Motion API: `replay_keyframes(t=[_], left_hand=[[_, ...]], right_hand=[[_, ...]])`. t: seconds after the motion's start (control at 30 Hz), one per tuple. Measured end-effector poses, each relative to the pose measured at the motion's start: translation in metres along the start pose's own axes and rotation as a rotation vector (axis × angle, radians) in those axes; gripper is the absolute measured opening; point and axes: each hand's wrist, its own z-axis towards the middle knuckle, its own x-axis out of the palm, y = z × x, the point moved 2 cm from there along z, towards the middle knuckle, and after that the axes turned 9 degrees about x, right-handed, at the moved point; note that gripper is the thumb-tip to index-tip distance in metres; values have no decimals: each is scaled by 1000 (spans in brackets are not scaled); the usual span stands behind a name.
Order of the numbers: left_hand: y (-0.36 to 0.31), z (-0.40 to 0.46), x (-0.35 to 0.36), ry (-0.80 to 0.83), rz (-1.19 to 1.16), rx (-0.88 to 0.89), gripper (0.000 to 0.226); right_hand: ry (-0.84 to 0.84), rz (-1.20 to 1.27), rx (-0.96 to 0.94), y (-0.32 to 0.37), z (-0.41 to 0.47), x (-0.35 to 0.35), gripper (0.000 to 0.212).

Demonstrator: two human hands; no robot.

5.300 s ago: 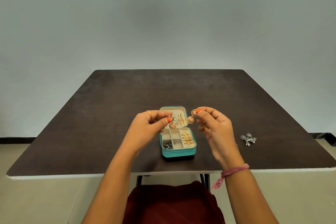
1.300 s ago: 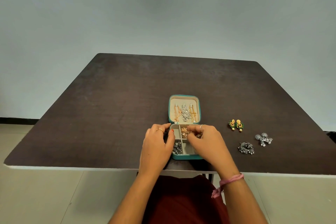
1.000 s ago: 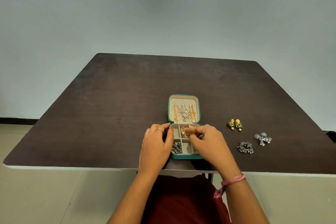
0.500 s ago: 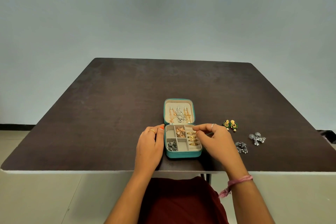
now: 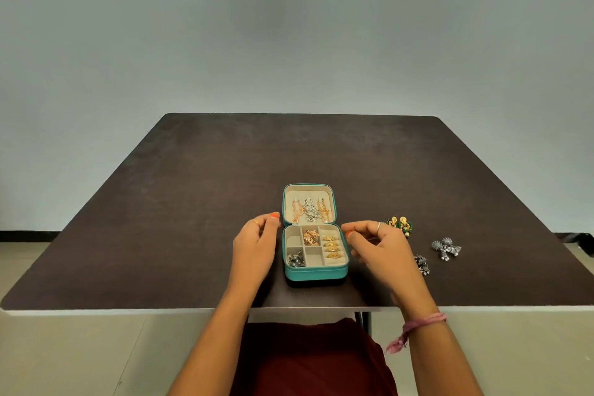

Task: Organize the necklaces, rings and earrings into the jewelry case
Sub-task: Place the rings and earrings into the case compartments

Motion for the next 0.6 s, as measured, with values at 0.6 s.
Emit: replay_keyframes(t=[0.6], left_hand=[[-82, 30, 99, 445, 285, 228, 25]], right_hand=[[-220, -115, -26, -19, 52, -95, 17]])
